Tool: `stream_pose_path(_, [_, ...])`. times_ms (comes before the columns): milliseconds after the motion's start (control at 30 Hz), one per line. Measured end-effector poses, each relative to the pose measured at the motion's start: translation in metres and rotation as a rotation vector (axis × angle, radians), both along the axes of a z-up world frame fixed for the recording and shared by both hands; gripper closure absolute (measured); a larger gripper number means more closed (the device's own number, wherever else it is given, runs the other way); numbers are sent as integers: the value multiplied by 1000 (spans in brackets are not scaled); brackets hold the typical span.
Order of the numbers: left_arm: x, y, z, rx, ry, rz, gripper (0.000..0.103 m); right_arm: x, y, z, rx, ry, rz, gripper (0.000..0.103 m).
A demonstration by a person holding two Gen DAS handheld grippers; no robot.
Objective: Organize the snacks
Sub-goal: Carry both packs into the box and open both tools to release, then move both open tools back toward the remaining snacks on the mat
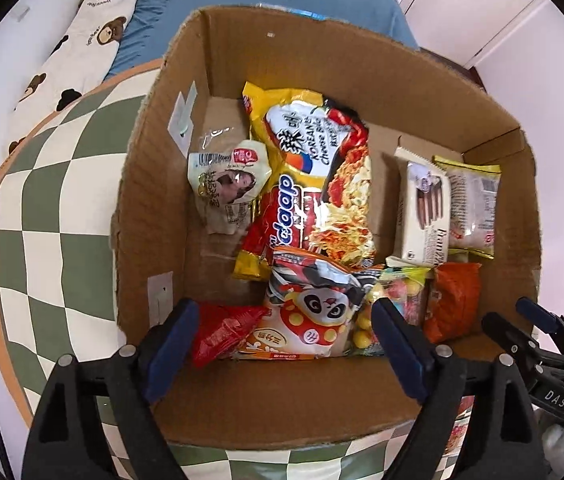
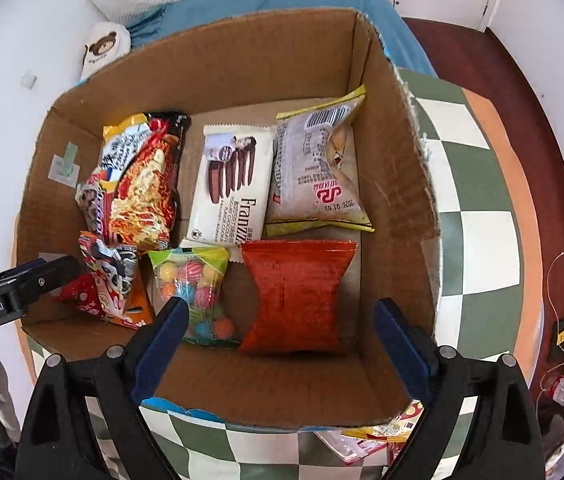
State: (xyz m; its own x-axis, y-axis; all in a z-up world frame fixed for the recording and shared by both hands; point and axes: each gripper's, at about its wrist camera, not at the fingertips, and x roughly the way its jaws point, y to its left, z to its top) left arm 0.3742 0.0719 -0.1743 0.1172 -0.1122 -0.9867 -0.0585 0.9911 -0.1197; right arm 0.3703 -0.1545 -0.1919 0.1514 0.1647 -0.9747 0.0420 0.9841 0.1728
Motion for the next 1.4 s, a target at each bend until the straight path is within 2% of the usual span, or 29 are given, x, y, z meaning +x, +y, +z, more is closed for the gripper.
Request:
stream_pose_path(200, [-23,-9,20,-4,-91,-22,15,-16,8,17,-5,-67,15,7])
stream_pose_path(367, [-47,-14,41,36,-198,-26,15,-35,18,36,-65,-154,39,8])
stream_pose_path(467, [-61,-16,53,71,-252,-27,15,-46,21,49,-60,-202,45,8])
stream_pose_path(1000, [-138,-16,121,100,-456,-44,15,-125,32,130,-69,-428,26,8])
stream_pose_path(1233, [-173,-13,142,81,-494,-64,15,-160,36,155,-26,-467,8,8])
stream_pose_path(1400, [-192,-13,144,69,-499,-70,15,-187,21,153,60,-438,-52,8])
